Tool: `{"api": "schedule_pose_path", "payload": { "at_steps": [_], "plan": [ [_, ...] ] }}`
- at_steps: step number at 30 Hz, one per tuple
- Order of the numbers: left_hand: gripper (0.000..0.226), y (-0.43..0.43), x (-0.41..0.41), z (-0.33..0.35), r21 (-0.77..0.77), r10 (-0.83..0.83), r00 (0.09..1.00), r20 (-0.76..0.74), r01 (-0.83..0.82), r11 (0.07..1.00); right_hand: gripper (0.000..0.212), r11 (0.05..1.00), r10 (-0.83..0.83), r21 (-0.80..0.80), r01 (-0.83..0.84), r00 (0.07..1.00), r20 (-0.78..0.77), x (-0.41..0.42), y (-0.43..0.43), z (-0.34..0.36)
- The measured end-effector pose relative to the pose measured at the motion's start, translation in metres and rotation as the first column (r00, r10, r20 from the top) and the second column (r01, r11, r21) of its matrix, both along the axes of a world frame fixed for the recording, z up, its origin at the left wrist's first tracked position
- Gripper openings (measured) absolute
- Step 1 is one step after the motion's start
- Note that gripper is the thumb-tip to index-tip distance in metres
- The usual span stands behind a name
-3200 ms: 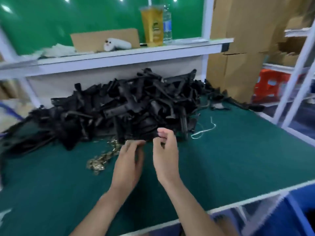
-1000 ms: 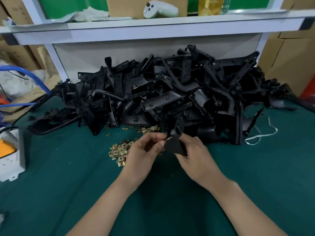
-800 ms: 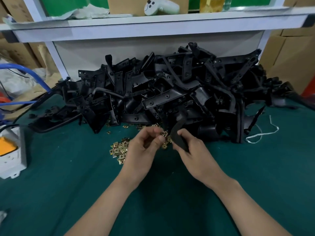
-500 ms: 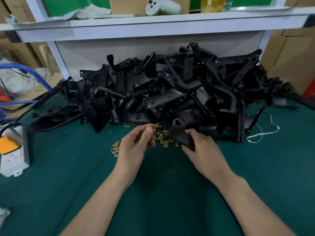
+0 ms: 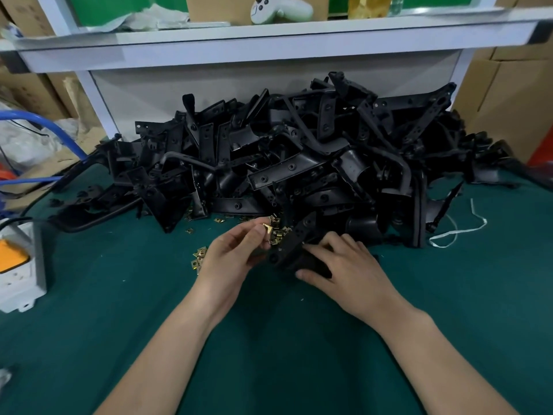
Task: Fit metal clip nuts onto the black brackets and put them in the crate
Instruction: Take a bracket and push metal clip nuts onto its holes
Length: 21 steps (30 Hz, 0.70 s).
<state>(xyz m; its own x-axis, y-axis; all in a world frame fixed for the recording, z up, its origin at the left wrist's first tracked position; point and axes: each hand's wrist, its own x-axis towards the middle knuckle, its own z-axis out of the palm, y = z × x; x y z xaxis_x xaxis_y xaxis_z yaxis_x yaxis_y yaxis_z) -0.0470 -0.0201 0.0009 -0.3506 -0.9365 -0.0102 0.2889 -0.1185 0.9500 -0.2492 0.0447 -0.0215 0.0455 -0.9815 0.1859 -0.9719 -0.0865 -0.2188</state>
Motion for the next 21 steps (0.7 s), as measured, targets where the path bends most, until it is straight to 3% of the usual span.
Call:
{"api": "schedule_pose_path", "payload": {
  "at_steps": [9,21],
  "plan": [
    [0.025,0.0052,-0.0047,0.0008,-0.001,-0.031,0.998,0.054,0.031,1.0,0.062,0.994,0.105,0.011,-0.105,0.994,-0.038,0.005,-0.0014,-0.0001],
    [0.028,0.0034,-0.0028,-0.0025,-0.081,-0.047,0.991,0.122,0.057,0.995,0.062,0.993,0.121,-0.005,-0.121,0.993,-0.01,0.0061,-0.0018,0.0]
  ]
}}
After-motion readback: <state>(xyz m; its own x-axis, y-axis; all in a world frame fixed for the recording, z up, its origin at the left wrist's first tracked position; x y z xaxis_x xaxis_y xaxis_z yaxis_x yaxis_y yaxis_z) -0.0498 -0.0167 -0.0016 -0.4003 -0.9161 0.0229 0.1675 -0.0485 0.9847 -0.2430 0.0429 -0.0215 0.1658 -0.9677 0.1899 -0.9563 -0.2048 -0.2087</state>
